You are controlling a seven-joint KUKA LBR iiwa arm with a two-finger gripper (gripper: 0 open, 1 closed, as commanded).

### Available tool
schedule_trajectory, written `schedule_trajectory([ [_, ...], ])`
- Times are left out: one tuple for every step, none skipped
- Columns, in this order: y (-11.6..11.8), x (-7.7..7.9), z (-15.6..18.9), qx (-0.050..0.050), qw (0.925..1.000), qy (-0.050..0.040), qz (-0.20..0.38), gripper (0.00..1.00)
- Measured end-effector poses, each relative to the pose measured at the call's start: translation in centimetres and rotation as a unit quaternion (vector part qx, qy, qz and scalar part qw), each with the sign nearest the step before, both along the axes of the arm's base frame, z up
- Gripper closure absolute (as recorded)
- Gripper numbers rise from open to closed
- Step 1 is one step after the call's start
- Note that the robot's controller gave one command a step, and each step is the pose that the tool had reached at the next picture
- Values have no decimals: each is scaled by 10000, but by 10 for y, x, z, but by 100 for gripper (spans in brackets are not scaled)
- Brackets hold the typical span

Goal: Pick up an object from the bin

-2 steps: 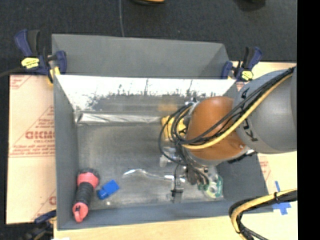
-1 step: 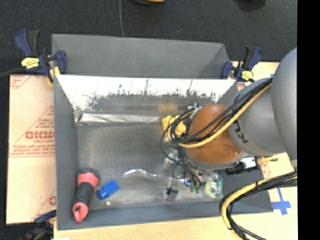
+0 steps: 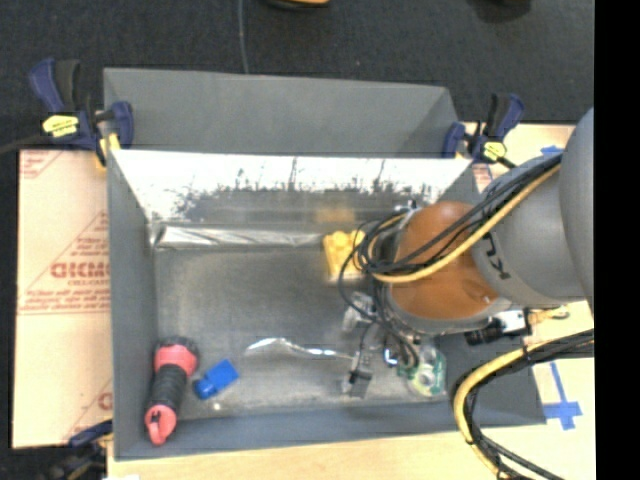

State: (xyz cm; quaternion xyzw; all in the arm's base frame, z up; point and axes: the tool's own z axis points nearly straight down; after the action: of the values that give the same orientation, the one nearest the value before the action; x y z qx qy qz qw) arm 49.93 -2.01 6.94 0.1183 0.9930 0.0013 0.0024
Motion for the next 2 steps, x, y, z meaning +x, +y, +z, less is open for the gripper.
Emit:
schedule_trajectory([
  [13, -4, -2, 5, 10000, -33, 34, 0],
  [-4, 1, 0, -3, 10000, -30, -18, 100],
])
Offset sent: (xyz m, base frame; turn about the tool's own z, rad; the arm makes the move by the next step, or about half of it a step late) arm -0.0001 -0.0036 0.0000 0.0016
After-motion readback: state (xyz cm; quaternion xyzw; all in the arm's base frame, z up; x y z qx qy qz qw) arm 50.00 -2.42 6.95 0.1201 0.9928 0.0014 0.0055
